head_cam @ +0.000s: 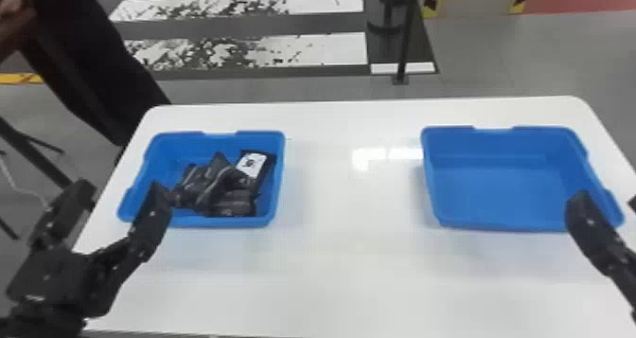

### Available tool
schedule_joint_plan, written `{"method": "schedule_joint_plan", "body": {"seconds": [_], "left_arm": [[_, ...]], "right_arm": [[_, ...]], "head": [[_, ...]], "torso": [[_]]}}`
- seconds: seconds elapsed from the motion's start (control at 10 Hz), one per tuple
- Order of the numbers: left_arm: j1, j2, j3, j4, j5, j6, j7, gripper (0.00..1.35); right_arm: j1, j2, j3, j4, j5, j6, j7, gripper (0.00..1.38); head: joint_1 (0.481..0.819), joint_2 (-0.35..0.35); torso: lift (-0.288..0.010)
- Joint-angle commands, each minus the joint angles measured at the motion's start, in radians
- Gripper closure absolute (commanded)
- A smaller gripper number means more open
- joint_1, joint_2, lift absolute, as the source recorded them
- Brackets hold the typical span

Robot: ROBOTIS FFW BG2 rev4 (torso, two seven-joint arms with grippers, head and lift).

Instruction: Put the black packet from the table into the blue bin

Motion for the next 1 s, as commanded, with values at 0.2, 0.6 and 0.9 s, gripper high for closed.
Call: {"method": "schedule_joint_plan", "body": {"seconds": [0.2, 0.6, 0.9], "left_arm": [[0.002, 0.005, -0.006, 0.0, 0.013, 0.008, 0.0, 0.07], [0.002, 0.006, -0.008, 0.0, 0.015, 0.008, 0.0, 0.08], [0.002, 0.006, -0.01, 0.0, 0.021, 0.01, 0.0, 0.08]], "right_arm": [[0.0, 0.001, 0.003, 0.0, 0.0, 0.0, 0.0, 0.48], [0.0, 0.001, 0.003, 0.0, -0.002, 0.0, 0.0, 0.48], [0.0, 0.001, -0.001, 0.0, -0.002, 0.0, 0.0, 0.48]], "head": [[0.695, 0.084], [0.695, 0.081], [0.695, 0.079]], "torso": [[-0.11], [-0.11], [-0.11]]}}
